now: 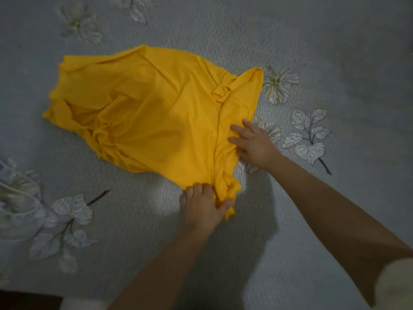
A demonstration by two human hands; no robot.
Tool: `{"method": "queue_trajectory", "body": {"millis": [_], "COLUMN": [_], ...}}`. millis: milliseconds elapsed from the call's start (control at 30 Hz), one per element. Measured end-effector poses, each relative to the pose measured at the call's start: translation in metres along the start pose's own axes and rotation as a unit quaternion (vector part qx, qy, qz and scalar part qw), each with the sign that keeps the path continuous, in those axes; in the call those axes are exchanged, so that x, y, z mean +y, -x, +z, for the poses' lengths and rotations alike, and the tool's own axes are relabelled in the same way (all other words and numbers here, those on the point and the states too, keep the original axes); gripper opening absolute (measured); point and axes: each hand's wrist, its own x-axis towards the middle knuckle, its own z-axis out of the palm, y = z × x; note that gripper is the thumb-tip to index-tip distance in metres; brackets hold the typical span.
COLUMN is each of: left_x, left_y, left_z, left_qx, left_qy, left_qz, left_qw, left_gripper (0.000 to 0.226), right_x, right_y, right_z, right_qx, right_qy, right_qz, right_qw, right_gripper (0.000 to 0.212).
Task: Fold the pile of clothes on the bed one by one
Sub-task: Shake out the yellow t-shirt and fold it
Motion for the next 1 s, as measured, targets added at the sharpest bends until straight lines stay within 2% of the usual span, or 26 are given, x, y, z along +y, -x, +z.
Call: {"method": "queue_trajectory", "body": {"millis": [33,100,167,267,333,367,400,433,467,500,533,567,633,667,700,767,867,1000], "left_x": [0.004,0.005,-0.006,-0.024,-0.033,-0.037,-0.041,-0.044,-0.046,-0.047,-0.047,-0.048,-0.05,-0.053,-0.055,-0.066,-0.08,-0.081], "left_y": [-0.001,-0.002,-0.001,0.015,0.029,0.034,0.039,0.04,0.038,0.034,0.027,0.018,-0.001,-0.01,-0.017,-0.029,-0.037,-0.055], "left_z": [0.006,0.008,-0.006,-0.053,-0.088,-0.104,-0.12,-0.134,-0.147,-0.157,-0.165,-0.17,-0.172,-0.169,-0.163,-0.143,-0.109,-0.096], "left_qx": [0.017,0.05,0.066,0.064,-0.011,-0.067,-0.118,-0.159,-0.181,-0.181,-0.155,-0.1,0.058,0.13,0.17,0.159,0.088,0.119], "left_qy": [0.003,0.023,0.177,0.398,0.474,0.482,0.463,0.413,0.341,0.268,0.215,0.179,0.159,0.151,0.145,0.145,0.137,0.141], "left_qz": [-0.023,-0.012,0.012,-0.029,-0.039,-0.035,-0.03,-0.021,-0.011,-0.006,-0.006,-0.008,-0.018,-0.023,-0.043,-0.103,-0.137,-0.16], "left_qw": [1.0,0.998,0.982,0.915,0.88,0.873,0.878,0.896,0.922,0.946,0.964,0.979,0.985,0.98,0.974,0.971,0.977,0.97], "left_gripper": [0.044,0.028,0.021,0.017,0.018,0.021,0.023,0.022,0.018,0.011,0.006,0.016,0.039,0.047,0.054,0.061,0.061,0.048], "right_x": [0.002,0.006,0.013,0.018,0.014,0.01,0.007,0.006,0.006,0.005,0.004,0.005,0.005,0.005,0.004,0.003,0.001,0.003], "right_y": [-0.004,-0.005,0.01,0.05,0.075,0.085,0.09,0.093,0.093,0.089,0.082,0.072,0.045,0.034,0.026,0.015,0.012,-0.001], "right_z": [-0.002,-0.008,-0.02,-0.047,-0.067,-0.078,-0.089,-0.101,-0.11,-0.119,-0.126,-0.126,-0.115,-0.107,-0.096,-0.071,-0.036,-0.015], "right_qx": [0.016,0.05,0.042,-0.034,-0.143,-0.205,-0.266,-0.316,-0.348,-0.364,-0.356,-0.32,-0.166,-0.076,0.003,0.093,0.095,0.091], "right_qy": [-0.011,-0.029,-0.087,-0.188,-0.257,-0.307,-0.375,-0.428,-0.439,-0.405,-0.332,-0.248,-0.162,-0.191,-0.233,-0.275,-0.247,-0.252], "right_qz": [-0.005,-0.016,-0.013,-0.016,-0.024,-0.016,0.007,0.034,0.05,0.056,0.055,0.055,0.061,0.088,0.123,0.197,0.241,0.262], "right_qw": [1.0,0.998,0.995,0.981,0.956,0.929,0.888,0.846,0.827,0.837,0.871,0.913,0.971,0.975,0.965,0.936,0.934,0.927], "right_gripper": [0.042,0.033,0.028,0.02,0.016,0.019,0.021,0.02,0.021,0.029,0.041,0.052,0.06,0.059,0.057,0.057,0.059,0.057]}}
